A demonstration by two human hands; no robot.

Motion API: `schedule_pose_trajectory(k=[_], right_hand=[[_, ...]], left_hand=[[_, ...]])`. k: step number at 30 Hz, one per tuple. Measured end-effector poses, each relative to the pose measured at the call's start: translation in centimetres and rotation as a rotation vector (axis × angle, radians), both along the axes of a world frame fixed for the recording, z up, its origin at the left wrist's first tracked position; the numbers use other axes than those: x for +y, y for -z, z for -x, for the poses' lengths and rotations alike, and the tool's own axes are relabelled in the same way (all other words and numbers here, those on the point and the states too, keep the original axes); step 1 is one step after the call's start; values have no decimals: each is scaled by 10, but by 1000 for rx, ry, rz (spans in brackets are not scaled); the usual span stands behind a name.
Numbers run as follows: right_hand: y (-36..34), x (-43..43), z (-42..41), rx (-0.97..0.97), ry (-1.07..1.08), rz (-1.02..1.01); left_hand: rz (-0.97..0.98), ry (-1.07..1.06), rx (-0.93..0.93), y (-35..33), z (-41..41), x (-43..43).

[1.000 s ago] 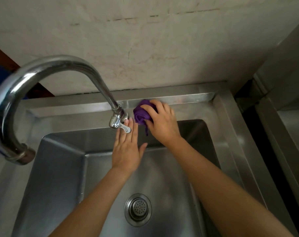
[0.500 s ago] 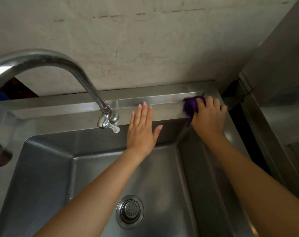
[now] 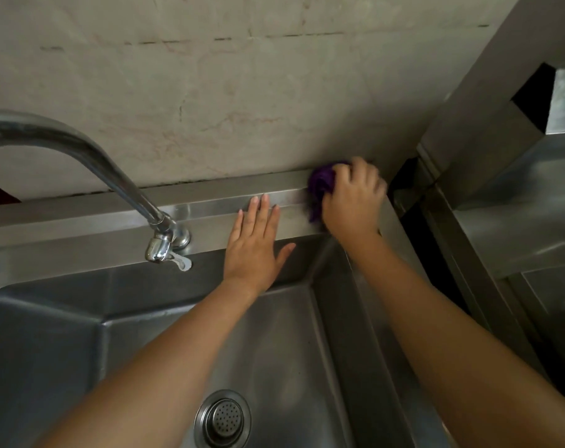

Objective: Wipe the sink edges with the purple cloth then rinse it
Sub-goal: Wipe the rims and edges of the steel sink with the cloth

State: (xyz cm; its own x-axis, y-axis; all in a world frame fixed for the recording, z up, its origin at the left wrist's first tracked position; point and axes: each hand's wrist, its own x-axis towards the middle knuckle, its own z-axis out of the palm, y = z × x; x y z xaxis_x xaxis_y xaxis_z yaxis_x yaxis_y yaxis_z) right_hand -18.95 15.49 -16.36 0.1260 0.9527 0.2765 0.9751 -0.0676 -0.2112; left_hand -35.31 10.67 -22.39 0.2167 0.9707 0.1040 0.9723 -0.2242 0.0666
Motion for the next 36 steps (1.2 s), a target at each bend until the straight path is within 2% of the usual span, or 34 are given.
schedule_pose_trajectory(k=[2, 4, 8, 13, 24, 28, 30, 33, 36], right_hand=[[16, 13, 5, 48, -163, 93], [29, 14, -2, 85, -240, 91], [34, 5, -27, 6, -209, 41], [34, -27, -33, -28, -225, 80], [26, -106, -30, 220, -222, 117], [24, -135, -18, 434, -186, 131], [18, -130, -26, 504, -160, 41], [3, -82, -57, 432, -50, -25], [-1, -38, -76, 272, -59, 83]], left_hand=[[-9, 3, 6, 0, 0, 0], [-16, 4, 5, 0, 0, -1], [-14, 19, -4, 1, 1, 0], [-7, 11, -20, -1, 2, 0], [0, 11, -6, -4, -1, -2], [-10, 9, -21, -3, -1, -2], [-24, 15, -42, -2, -1, -2], [-42, 16, -33, 0, -2, -2], [-40, 18, -26, 1, -3, 0]])
